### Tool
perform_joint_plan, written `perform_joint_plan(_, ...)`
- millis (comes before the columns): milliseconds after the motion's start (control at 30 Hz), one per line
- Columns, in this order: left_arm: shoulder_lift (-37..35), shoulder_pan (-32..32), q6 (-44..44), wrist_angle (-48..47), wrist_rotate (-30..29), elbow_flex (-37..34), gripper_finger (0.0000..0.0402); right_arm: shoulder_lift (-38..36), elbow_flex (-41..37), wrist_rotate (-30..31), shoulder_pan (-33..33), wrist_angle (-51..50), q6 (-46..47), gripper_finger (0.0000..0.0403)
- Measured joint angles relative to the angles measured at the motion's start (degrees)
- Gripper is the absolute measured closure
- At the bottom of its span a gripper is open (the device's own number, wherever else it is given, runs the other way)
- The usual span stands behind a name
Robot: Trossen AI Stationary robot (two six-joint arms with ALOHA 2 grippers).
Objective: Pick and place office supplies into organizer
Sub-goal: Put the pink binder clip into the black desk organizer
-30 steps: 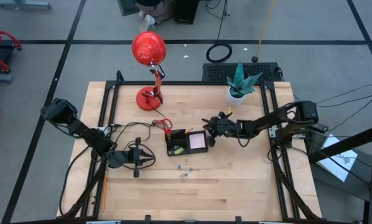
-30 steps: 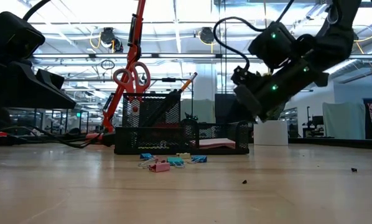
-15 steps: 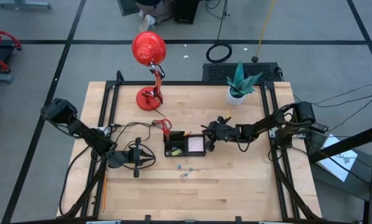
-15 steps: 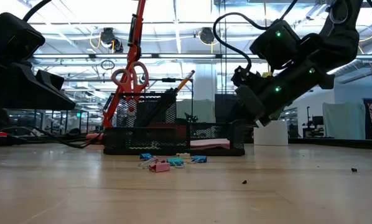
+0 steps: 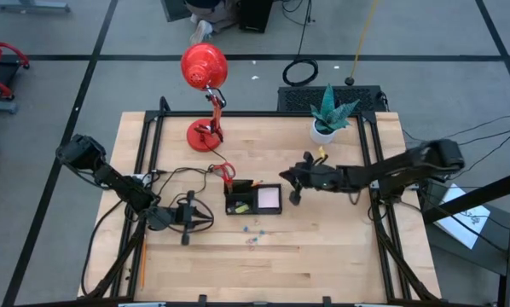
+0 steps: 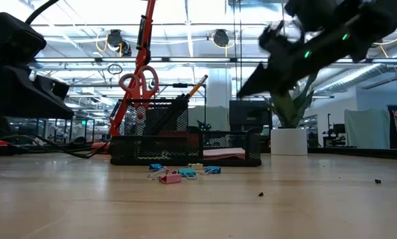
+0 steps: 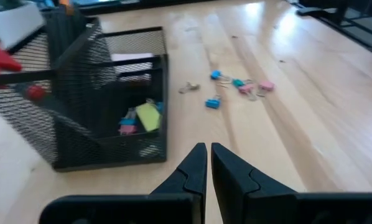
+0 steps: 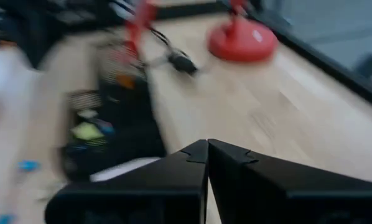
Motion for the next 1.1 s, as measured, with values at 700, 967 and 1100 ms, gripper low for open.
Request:
perform_joint_plan(700, 0.01, -0.04, 15.57, 0.6, 3.97, 5.34, 0.0371, -11.79, -17.23, 7.64, 19.71, 19.68, -6.76, 0.0403)
perform_joint_plan(967, -1.54, -3.44, 28.76, -1.63, -5.22, 10.41, 0.0371, -21.56, -25.7, 11.74, 21.01, 23.91, -6.59, 0.0403)
perform_joint_plan(1100, -7.71, -8.73, 37.44, -1.89, -15.67, 10.4, 0.0371, -26.39, -25.88, 12.79, 22.45, 19.48, -8.68, 0.0403)
